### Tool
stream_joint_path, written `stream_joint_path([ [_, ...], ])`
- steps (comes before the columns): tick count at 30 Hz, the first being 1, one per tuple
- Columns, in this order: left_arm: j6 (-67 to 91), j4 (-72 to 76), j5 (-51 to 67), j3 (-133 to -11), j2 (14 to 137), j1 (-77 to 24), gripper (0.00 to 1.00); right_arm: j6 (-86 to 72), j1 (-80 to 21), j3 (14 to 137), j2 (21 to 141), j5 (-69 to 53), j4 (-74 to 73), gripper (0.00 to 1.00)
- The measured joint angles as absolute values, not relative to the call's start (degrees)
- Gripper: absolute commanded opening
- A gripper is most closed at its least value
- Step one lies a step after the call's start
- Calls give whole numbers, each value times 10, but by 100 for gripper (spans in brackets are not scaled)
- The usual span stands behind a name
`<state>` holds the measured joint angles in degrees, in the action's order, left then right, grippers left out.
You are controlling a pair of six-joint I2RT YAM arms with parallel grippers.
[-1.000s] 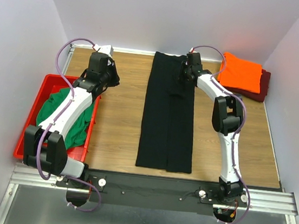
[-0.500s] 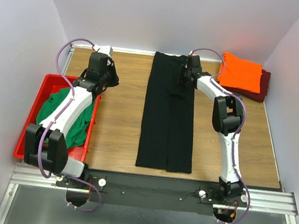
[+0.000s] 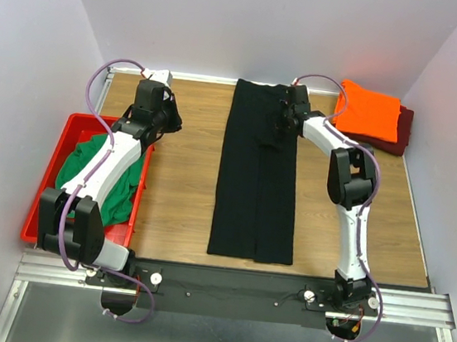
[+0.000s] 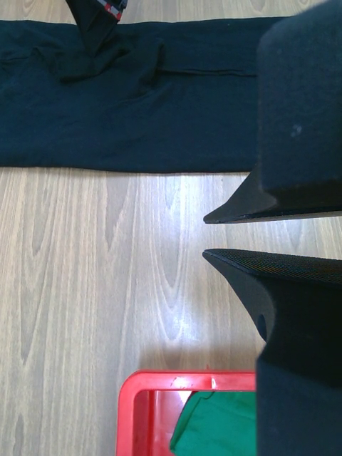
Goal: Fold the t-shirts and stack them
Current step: Fold the tshirt
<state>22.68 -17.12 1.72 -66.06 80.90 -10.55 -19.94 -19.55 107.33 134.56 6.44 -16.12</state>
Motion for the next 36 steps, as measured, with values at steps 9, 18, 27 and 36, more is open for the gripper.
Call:
stream_joint_path([
  [9, 227, -171, 22, -661, 809, -104, 28, -218, -196, 1030, 1296, 107, -161, 9],
  [18, 227, -170, 23, -661, 809, -104, 28, -272, -196, 957, 1264, 158, -158, 9],
  [27, 227, -168, 27, -661, 809, -104, 28, -322, -196, 900, 1231, 203, -152, 9],
  [36, 227, -168, 33, -661, 809, -104, 28, -322, -196, 903, 1224, 220, -149, 9],
])
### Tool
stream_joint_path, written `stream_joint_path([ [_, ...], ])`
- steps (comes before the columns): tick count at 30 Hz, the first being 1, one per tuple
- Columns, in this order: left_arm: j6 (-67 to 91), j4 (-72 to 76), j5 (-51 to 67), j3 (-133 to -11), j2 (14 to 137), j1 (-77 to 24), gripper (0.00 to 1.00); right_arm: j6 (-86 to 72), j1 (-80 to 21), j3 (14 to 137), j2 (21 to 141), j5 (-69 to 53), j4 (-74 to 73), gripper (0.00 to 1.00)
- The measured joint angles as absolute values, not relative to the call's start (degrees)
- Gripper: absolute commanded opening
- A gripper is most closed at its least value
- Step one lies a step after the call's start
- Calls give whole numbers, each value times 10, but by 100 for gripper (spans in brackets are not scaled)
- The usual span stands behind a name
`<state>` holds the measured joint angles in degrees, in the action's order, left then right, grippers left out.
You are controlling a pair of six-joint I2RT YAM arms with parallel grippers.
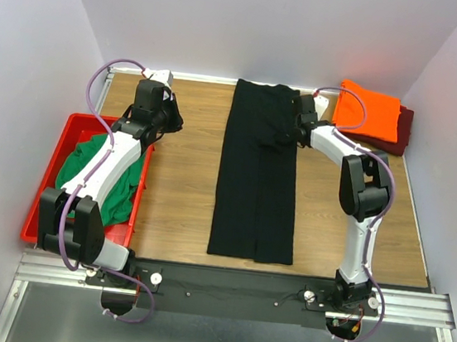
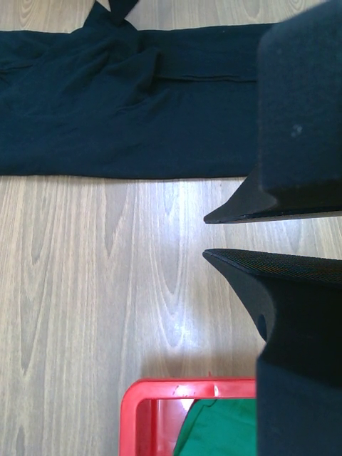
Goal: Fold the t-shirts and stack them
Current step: Fold the tshirt
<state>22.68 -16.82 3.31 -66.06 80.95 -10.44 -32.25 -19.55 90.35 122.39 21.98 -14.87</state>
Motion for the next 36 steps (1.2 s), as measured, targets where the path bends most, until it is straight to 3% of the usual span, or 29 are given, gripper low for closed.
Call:
stream_joint_path([
  [8, 227, -168, 36, -657, 811, -104, 28, -292, -196, 963, 1232, 234, -144, 10],
  [20, 227, -168, 38, -657, 818, -104, 28, -274, -193, 953, 1240, 237, -140, 47],
  [25, 227, -167, 49, -657, 821, -104, 28, -270, -190, 937, 1240, 226, -146, 47],
  [36, 227, -163, 77, -655, 841, -104, 28, -243, -190, 1023, 1266, 137, -143, 47],
])
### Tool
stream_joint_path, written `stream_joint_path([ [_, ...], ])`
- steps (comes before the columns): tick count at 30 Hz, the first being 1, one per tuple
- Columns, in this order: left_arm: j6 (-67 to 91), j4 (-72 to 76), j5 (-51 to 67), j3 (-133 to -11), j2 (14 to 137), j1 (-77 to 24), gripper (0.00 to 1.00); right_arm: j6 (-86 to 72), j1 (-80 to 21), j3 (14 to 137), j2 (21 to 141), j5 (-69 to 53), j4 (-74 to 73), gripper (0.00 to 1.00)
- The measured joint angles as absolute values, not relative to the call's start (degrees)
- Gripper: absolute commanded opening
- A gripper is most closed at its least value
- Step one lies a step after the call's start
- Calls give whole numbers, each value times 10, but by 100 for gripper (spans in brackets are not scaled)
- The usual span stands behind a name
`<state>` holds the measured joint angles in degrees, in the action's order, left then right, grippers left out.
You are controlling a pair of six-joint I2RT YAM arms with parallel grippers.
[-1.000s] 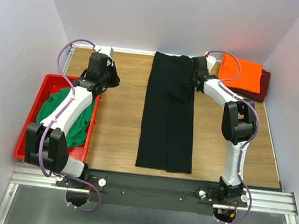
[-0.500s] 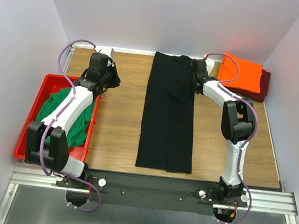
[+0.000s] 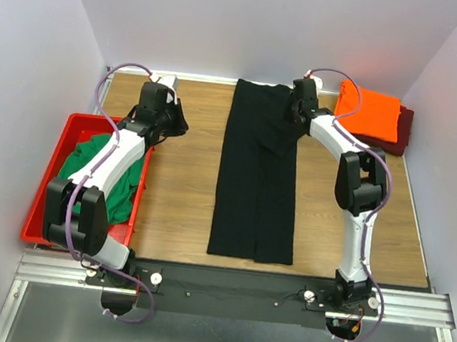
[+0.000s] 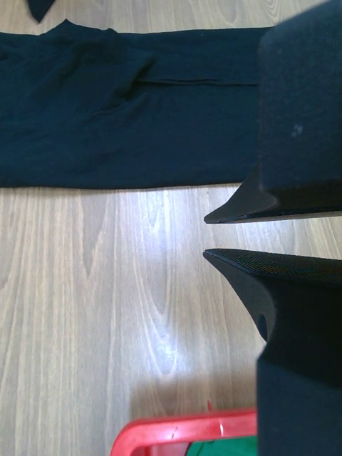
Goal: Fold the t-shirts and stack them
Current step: Fold the tshirt
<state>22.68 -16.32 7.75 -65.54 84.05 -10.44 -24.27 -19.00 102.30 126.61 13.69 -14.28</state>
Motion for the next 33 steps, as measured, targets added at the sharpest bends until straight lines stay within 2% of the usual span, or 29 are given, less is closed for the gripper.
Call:
stream_joint_path([
  [12, 226, -163, 92, -654, 859, -104, 28, -208, -190, 1157, 1418, 80, -133, 47],
  [18, 225, -163, 96, -654, 863, -104, 28, -190, -190, 1224, 1453, 77, -134, 48],
  [21, 225, -163, 98, -654, 863, -104, 28, -181, -190, 1248, 1472, 77, -133, 55],
  [28, 225, -161, 106, -654, 863, -104, 29, -172, -190, 1262, 1480, 77, -133, 78],
  [32, 226, -154, 120, -649, 863, -106, 32, -168, -190, 1259, 1470, 77, -135, 81],
  [33, 228, -156, 125, -648, 863, -108, 37, -168, -190, 1248, 1456, 77, -139, 81],
])
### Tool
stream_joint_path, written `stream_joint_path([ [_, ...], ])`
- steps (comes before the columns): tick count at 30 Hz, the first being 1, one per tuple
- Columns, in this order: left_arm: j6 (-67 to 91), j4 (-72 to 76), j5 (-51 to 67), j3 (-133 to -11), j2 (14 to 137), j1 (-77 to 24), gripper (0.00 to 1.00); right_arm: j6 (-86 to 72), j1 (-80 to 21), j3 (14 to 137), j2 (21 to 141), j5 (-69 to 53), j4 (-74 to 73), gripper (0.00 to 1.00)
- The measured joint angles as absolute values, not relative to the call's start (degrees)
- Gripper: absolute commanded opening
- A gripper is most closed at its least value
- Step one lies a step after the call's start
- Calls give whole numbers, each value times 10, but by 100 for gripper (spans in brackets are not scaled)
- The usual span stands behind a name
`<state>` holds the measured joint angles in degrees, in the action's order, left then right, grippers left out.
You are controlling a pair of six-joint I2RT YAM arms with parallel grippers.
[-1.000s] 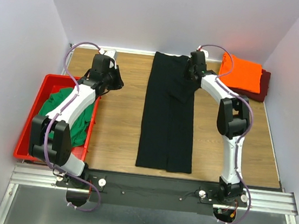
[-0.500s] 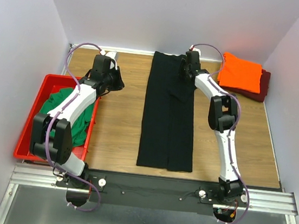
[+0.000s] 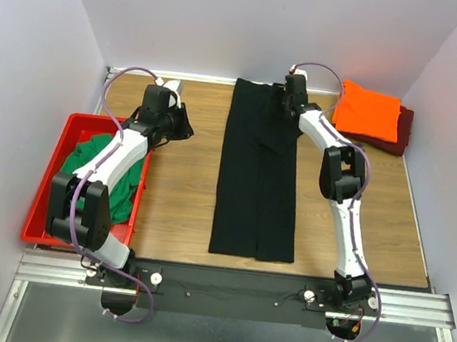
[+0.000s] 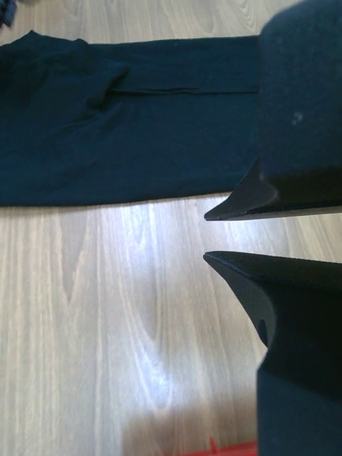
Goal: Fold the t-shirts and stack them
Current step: Fold the tshirt
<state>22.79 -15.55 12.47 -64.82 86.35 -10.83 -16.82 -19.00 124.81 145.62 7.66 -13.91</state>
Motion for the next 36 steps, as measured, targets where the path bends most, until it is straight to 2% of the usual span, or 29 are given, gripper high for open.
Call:
stream_joint_path([
  [2, 237, -156, 126, -647, 863, -115, 41, -170, -190, 1223, 1421, 76, -147, 81],
  [5, 256, -157, 122, -638, 862, -151, 46, -191, -189, 1120, 1299, 63, -154, 81],
  [13, 324, -153, 117, -519, 827, -274, 47, -291, -220, 740, 934, 35, -133, 77],
  [20, 380, -161, 109, -411, 779, -347, 46, -385, -276, 463, 759, -19, -185, 74],
  [28, 427, -163, 105, -337, 728, -410, 46, -438, -276, 363, 623, -72, -267, 71],
  [36, 470, -175, 105, -310, 708, -472, 45, -456, -275, 299, 566, -102, -330, 69],
])
